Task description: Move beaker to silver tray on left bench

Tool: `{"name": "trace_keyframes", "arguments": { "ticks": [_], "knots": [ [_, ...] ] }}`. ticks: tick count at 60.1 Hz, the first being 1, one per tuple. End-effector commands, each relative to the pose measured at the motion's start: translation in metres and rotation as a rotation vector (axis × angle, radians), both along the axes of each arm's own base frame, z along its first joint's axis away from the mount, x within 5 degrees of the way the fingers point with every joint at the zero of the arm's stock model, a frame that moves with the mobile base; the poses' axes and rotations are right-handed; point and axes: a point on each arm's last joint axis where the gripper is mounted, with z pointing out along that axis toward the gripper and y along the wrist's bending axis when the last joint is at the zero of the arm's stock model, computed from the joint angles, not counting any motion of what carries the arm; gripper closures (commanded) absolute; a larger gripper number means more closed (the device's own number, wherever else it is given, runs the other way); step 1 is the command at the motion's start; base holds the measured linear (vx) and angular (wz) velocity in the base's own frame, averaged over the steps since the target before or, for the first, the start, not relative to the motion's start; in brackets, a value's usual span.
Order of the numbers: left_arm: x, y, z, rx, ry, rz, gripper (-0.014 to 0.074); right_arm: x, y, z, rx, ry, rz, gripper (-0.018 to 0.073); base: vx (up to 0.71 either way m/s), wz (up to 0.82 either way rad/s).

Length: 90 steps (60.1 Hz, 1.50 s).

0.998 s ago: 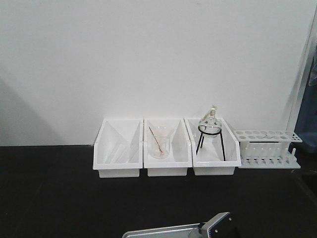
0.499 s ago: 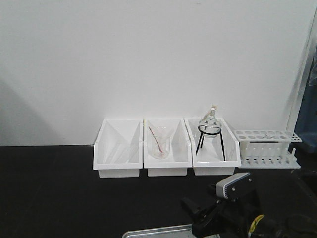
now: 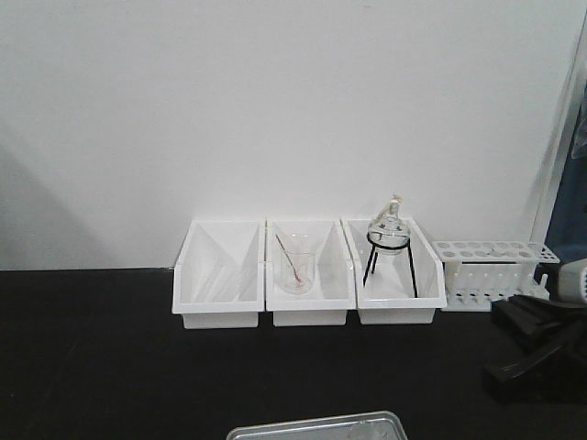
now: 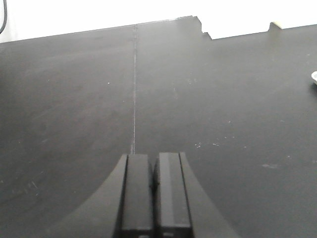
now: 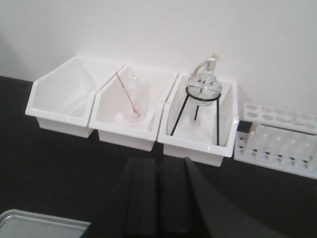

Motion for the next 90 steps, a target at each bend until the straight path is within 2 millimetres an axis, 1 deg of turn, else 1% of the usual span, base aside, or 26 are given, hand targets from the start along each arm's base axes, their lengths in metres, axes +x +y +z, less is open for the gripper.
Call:
{"name": "trace_keyframes", "arguments": {
  "ticks": [1,6,14,26,31,35,40,42,47,52,53,61,63,64,67,68,69,72,74,79,83,90],
  "knots": [
    [0.002,-0.001,0.0,-0.005,-0.063,-0.01,0.0595,-0.014,-0.003,0.026,0.024,-0.116,0.016,0.0573,0.0,0.0],
    [0.002,-0.001,0.0,-0.005,-0.063,-0.01,0.0595,-0.022,-0.005,0.033,0.033,-0.153,0.016,0.0573,0.0,0.0],
    [0.002,-0.001,0.0,-0.005,-0.063,-0.01,0.0595,-0.029,-0.007,0.039,0.039,-0.18,0.016,0.0573,0.0,0.0],
    [0.002,-0.001,0.0,-0.005,-0.063,-0.01,0.0595,-0.029,-0.007,0.039,0.041,-0.179,0.016,0.0573,0.0,0.0],
    [0.002,-0.001,0.0,-0.005,-0.063,-0.01,0.0595,-0.026,-0.006,0.036,0.058,-0.16,0.011,0.0573,0.0,0.0],
    [0.002,-0.001,0.0,-0.005,-0.063,-0.01,0.0595,-0.025,-0.007,0.035,0.134,-0.125,-0.015,0.0573,0.0,0.0],
    [0.002,-0.001,0.0,-0.005,-0.063,-0.01,0.0595,-0.032,-0.012,0.033,0.215,-0.07,-0.067,0.0573,0.0,0.0],
    [0.002,-0.001,0.0,-0.005,-0.063,-0.01,0.0595,-0.038,-0.015,0.03,0.204,-0.055,-0.077,0.0573,0.0,0.0],
    [0.002,-0.001,0.0,-0.005,-0.063,-0.01,0.0595,-0.052,-0.017,0.009,0.151,-0.042,-0.057,0.0573,0.0,0.0],
    [0.002,-0.001,0.0,-0.005,-0.063,-0.01,0.0595,-0.07,-0.02,-0.018,0.112,-0.062,-0.03,0.0573,0.0,0.0],
    [0.002,-0.001,0.0,-0.005,-0.063,-0.01,0.0595,-0.075,-0.021,-0.025,0.11,-0.07,-0.025,0.0573,0.0,0.0],
    [0.002,-0.001,0.0,-0.005,-0.063,-0.01,0.0595,-0.113,-0.03,-0.078,0.147,-0.139,-0.02,0.0573,0.0,0.0],
    [0.002,-0.001,0.0,-0.005,-0.063,-0.01,0.0595,-0.12,-0.032,-0.09,0.162,-0.151,-0.025,0.0573,0.0,0.0],
    [0.002,-0.001,0.0,-0.005,-0.063,-0.01,0.0595,-0.121,-0.033,-0.092,0.161,-0.155,-0.026,0.0573,0.0,0.0],
    [0.002,-0.001,0.0,-0.005,-0.063,-0.01,0.0595,-0.131,-0.037,-0.111,0.179,-0.171,-0.051,0.0573,0.0,0.0],
    [0.002,-0.001,0.0,-0.005,-0.063,-0.01,0.0595,-0.132,-0.037,-0.113,0.183,-0.173,-0.055,0.0573,0.0,0.0],
    [0.002,-0.001,0.0,-0.005,-0.063,-0.01,0.0595,-0.136,-0.039,-0.119,0.192,-0.187,-0.066,0.0573,0.0,0.0],
    [0.002,-0.001,0.0,-0.005,-0.063,-0.01,0.0595,-0.142,-0.041,-0.125,0.202,-0.226,-0.081,0.0573,0.0,0.0],
    [0.002,-0.001,0.0,-0.005,-0.063,-0.01,0.0595,-0.144,-0.043,-0.126,0.191,-0.22,-0.092,0.0573,0.0,0.0],
    [0.002,-0.001,0.0,-0.005,-0.063,-0.01,0.0595,-0.152,-0.045,-0.123,0.173,-0.287,-0.103,0.0573,0.0,0.0],
    [0.002,-0.001,0.0,-0.005,-0.063,-0.01,0.0595,-0.151,-0.045,-0.124,0.143,-0.28,-0.101,0.0573,0.0,0.0],
    [0.002,-0.001,0.0,-0.005,-0.063,-0.01,0.0595,-0.151,-0.045,-0.124,0.143,-0.276,-0.101,0.0573,0.0,0.0]
  ]
}}
